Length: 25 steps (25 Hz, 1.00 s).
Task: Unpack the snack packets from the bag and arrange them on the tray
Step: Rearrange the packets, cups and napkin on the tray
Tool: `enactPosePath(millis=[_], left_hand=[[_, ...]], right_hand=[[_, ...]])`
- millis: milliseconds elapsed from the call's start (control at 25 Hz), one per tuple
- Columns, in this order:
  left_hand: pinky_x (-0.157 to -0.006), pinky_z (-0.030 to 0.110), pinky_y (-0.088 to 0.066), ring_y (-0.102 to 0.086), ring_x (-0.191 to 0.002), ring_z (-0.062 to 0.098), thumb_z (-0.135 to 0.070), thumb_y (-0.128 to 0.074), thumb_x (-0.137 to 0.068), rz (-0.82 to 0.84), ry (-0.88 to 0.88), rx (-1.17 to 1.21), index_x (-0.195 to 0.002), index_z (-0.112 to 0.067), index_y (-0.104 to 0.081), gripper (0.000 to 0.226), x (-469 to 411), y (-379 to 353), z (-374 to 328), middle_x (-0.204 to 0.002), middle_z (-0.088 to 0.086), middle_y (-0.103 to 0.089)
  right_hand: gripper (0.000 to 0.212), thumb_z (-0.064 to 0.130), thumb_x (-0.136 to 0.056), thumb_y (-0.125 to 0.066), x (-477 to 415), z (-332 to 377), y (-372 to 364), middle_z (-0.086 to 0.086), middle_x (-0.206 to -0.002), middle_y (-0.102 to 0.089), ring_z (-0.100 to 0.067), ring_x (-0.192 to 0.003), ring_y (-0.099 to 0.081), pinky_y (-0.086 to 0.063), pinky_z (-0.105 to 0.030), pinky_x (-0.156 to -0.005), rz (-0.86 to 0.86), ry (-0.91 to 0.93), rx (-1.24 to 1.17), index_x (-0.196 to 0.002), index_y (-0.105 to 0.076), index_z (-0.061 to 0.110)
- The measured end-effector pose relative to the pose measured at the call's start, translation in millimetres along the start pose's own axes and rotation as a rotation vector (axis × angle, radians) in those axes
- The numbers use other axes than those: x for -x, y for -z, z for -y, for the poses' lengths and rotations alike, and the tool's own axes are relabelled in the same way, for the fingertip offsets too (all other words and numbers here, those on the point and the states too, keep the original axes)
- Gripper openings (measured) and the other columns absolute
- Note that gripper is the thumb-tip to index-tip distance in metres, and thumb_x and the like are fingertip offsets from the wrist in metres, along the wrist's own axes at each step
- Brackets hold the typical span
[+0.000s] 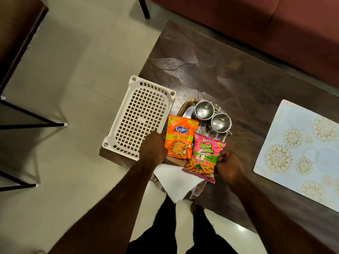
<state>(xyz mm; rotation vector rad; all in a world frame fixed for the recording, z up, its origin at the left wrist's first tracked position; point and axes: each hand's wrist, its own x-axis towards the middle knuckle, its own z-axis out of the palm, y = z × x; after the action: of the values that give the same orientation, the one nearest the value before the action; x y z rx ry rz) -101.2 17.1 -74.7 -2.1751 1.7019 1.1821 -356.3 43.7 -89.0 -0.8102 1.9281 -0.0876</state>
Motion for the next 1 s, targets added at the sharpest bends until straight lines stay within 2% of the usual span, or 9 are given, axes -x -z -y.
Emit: enactPosePath(millis=[120, 320, 480, 560, 640, 760, 840, 920, 1000], left_hand=[[-0.088, 0.042, -0.056, -0.061, -0.104, 0.03, -0.029, -0.069, -0.089, -0.051, -0.028, -0.085, -0.127, -0.018, -0.064, 0.04, -1.4, -5.5, 1.8, -0.111, 0.014, -0.058], [-0.086, 0.043, -0.056, -0.058, -0.105, 0.03, -0.038, -0.07, -0.088, -0.087, -0.08, -0.094, -0.129, -0.021, -0.06, 0.045, -0.9, -11.3, 9.4, -0.111, 0.012, -0.053], [-0.069, 0.035, -0.05, -0.053, -0.1, 0.025, -0.034, -0.071, -0.086, -0.181, -0.091, -0.055, -0.116, -0.022, -0.06, 0.034, 6.9, -8.8, 29.0, -0.109, 0.009, -0.05], [-0.064, 0.033, -0.046, -0.056, -0.093, 0.026, -0.029, -0.067, -0.086, -0.132, -0.089, -0.078, -0.109, -0.026, -0.056, 0.026, 10.5, -3.2, 39.2, -0.107, 0.005, -0.049], [-0.063, 0.032, -0.042, -0.057, -0.09, 0.026, -0.024, -0.064, -0.081, -0.077, -0.095, -0.082, -0.107, -0.027, -0.055, 0.028, 12.0, 2.9, 45.5, -0.105, 0.003, -0.048], [-0.07, 0.037, -0.049, -0.055, -0.097, 0.028, -0.019, -0.062, -0.082, -0.088, -0.058, -0.079, -0.112, -0.023, -0.06, 0.031, 15.5, 8.7, 45.2, -0.109, 0.006, -0.048], [-0.078, 0.043, -0.054, -0.055, -0.101, 0.03, -0.019, -0.061, -0.087, -0.193, -0.062, -0.107, -0.115, -0.017, -0.066, 0.029, 17.4, 8.0, 37.6, -0.111, 0.011, -0.051], [-0.08, 0.042, -0.054, -0.058, -0.098, 0.028, -0.027, -0.057, -0.093, -0.25, -0.062, -0.083, -0.117, -0.015, -0.067, 0.029, 16.5, 7.2, 20.7, -0.11, 0.011, -0.054], [-0.087, 0.043, -0.053, -0.059, -0.101, 0.028, -0.04, -0.058, -0.093, -0.164, -0.012, 0.023, -0.123, -0.017, -0.063, 0.038, 12.2, 6.6, 0.6, -0.113, 0.011, -0.056]], right_hand=[[0.018, -0.014, -0.085, -0.048, -6.7, -7.3, -6.3, -0.036, -0.099, -0.073, -0.054, -0.095, -0.074, -0.06, -0.068, -0.082, -0.008, -0.022, 0.0, -0.1, -0.058, -0.008], [0.021, -0.011, -0.083, -0.049, -13.8, -9.4, -8.5, -0.029, -0.097, -0.075, -0.05, -0.095, -0.074, -0.061, -0.065, -0.085, -0.019, -0.02, 0.043, -0.099, -0.06, -0.002], [0.027, -0.004, -0.085, -0.06, -13.4, -8.9, -8.1, -0.018, -0.102, -0.079, -0.043, -0.099, -0.076, -0.061, -0.062, -0.093, -0.009, -0.015, 0.04, -0.108, -0.067, 0.007], [0.028, 0.0, -0.085, -0.065, -10.9, -7.9, -7.6, -0.015, -0.102, -0.079, -0.04, -0.099, -0.077, -0.061, -0.06, -0.094, -0.009, -0.022, 0.034, -0.111, -0.068, 0.009], [0.027, 0.002, -0.085, -0.068, -8.5, -5.2, -6.4, -0.015, -0.104, -0.079, -0.04, -0.1, -0.077, -0.061, -0.059, -0.094, -0.001, -0.025, 0.039, -0.112, -0.068, 0.009], [0.026, 0.004, -0.089, -0.065, -1.1, 0.8, -6.1, -0.015, -0.108, -0.079, -0.04, -0.103, -0.076, -0.061, -0.057, -0.095, -0.005, -0.027, 0.051, -0.115, -0.067, 0.008], [0.022, 0.012, -0.092, -0.059, 8.6, 7.2, -3.8, -0.009, -0.105, -0.076, -0.032, -0.097, -0.072, -0.057, -0.043, -0.087, -0.101, -0.014, 0.083, -0.114, -0.064, 0.013], [0.023, 0.021, -0.092, -0.056, 21.2, 14.5, -0.8, -0.001, -0.101, -0.07, -0.024, -0.09, -0.064, -0.047, -0.034, -0.081, -0.23, 0.008, 0.048, -0.113, -0.062, 0.022], [0.025, 0.028, -0.093, -0.054, 28.5, 20.5, -1.9, -0.001, -0.107, -0.075, -0.026, -0.097, -0.07, -0.053, -0.037, -0.087, -0.211, 0.016, -0.018, -0.116, -0.063, 0.026]])
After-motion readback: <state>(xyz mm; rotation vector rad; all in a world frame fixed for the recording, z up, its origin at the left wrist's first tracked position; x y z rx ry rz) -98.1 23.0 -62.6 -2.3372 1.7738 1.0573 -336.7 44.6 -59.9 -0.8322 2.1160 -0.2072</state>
